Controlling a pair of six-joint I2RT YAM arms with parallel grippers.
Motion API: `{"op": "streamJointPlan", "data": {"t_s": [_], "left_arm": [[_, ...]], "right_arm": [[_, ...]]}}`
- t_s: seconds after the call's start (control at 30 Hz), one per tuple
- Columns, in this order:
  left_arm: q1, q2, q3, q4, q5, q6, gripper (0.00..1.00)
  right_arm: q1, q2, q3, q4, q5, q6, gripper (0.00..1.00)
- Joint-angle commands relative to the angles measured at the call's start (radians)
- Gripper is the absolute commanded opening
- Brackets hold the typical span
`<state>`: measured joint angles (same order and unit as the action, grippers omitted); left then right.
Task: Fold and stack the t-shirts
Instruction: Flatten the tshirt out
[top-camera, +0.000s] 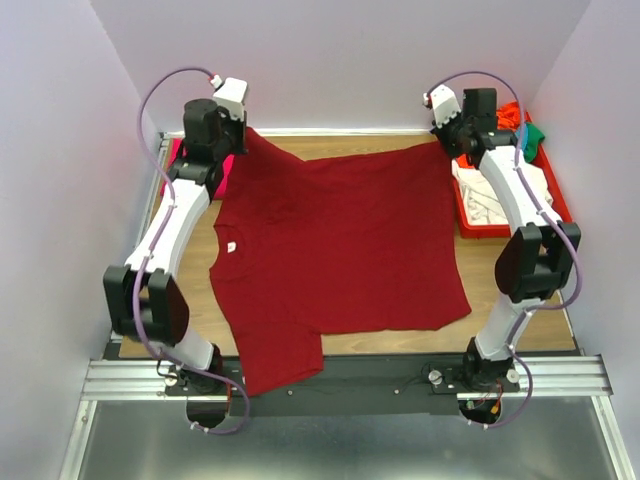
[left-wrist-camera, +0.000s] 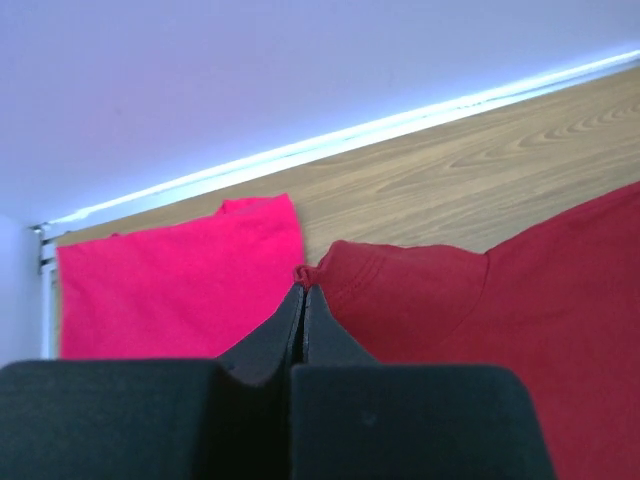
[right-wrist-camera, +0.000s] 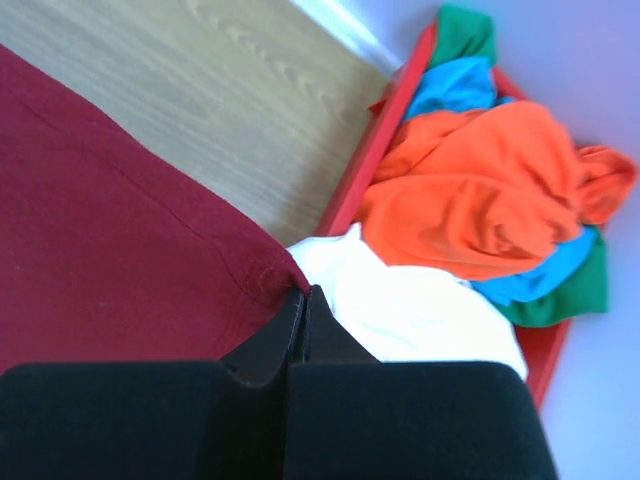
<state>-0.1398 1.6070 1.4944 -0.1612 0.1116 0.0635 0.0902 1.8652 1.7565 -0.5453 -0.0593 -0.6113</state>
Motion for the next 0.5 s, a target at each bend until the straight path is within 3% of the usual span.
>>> {"op": "streamJointPlan", "data": {"t_s": [0.0, 0.3, 0.47], "left_arm": [[0.006, -0.192, -0.078, 0.138, -0.104, 0.016, 0.00], [0.006, -0.640, -0.246, 0.374, -0.249, -0.023, 0.00], [0.006, -0.814, -0.255, 0.430, -0.265, -0.088, 0.00]], "right_arm": [[-0.006, -0.098, 0.089, 0.001, -0.004, 0.030, 0.01], [-0.004, -0.403, 0.176, -0.062, -0.094, 0.050, 0.01], [-0.006, -0.543, 0.245, -0.087, -0.077, 0.042, 0.01]]}}
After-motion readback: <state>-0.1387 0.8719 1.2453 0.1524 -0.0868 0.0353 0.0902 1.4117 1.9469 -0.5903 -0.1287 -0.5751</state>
